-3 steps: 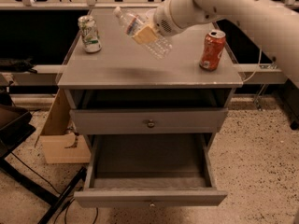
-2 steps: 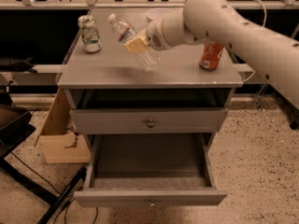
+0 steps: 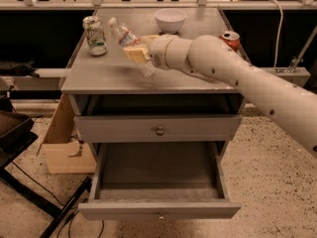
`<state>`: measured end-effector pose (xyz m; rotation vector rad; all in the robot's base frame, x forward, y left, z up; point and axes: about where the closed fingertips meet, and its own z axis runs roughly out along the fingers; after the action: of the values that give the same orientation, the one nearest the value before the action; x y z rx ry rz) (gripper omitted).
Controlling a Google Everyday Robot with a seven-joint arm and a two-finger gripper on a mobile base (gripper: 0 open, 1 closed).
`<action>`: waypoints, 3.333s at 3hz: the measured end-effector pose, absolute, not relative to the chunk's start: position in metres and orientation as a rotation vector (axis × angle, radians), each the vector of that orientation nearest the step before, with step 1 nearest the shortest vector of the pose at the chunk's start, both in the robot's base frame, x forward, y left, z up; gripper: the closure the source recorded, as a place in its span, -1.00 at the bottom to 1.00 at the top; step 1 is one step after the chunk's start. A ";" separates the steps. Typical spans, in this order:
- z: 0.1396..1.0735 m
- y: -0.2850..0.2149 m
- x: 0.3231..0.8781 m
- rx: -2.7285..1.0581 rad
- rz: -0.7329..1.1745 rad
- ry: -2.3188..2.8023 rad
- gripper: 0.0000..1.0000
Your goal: Pick water bottle from middle drawer and place on counter
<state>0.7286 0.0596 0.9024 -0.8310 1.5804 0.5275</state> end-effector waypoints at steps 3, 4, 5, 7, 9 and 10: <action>0.922 0.074 0.736 -0.733 0.538 1.478 1.00; 0.923 0.075 0.737 -0.700 0.552 1.454 0.67; 0.923 0.075 0.737 -0.700 0.552 1.454 0.20; 0.923 0.075 0.737 -0.700 0.552 1.454 -0.73; 0.923 0.075 0.737 -0.700 0.552 1.454 -1.00; 0.958 0.043 0.732 -0.737 0.532 1.424 -1.00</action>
Offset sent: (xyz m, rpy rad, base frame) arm 0.0037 0.0146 0.0201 0.0419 -0.0615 -0.0176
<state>0.7318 0.0427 0.9584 -0.7368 1.4244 0.5316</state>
